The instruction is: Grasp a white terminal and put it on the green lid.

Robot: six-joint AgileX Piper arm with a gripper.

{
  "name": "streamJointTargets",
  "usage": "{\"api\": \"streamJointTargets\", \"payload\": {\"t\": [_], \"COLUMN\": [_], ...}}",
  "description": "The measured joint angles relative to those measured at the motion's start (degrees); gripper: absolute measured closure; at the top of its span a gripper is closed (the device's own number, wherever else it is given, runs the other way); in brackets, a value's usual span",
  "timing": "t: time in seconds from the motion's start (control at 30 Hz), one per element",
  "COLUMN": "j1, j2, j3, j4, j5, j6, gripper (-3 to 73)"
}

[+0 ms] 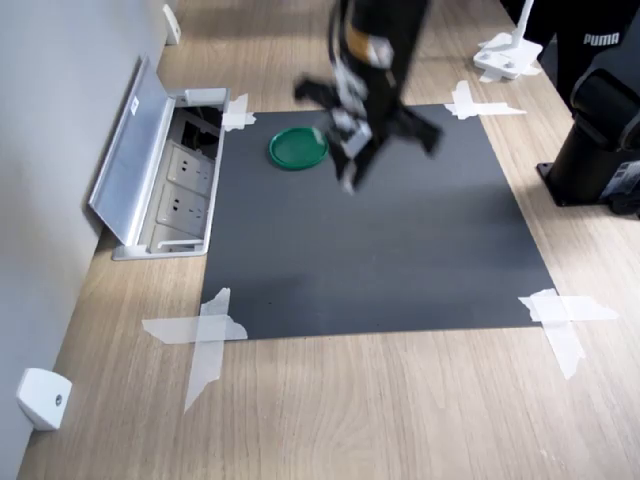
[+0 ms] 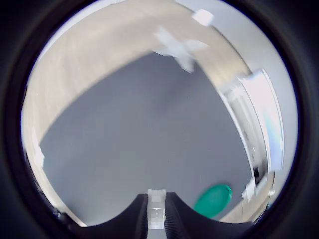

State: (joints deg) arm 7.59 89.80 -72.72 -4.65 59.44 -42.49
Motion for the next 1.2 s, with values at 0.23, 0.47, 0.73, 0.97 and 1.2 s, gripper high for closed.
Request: {"api": "streamJointTargets", "payload": {"t": [0.23, 0.47, 0.73, 0.97, 1.2], "j1": [-12.97, -19.82, -21.76, -21.76, -21.76], "j2": [1.94, 8.46, 14.65, 18.26, 18.33], "j3": [-0.05, -0.05, -0.05, -0.36, -0.43], "j4": [-0.05, -0.12, -0.68, -0.38, 0.04], "j5": [-4.25, -9.16, -15.33, -15.9, -17.69], "j6": [-2.98, -5.16, -5.2, -7.33, -9.19], "gripper": [61.3, 61.3, 61.3, 60.6, 41.5]}}
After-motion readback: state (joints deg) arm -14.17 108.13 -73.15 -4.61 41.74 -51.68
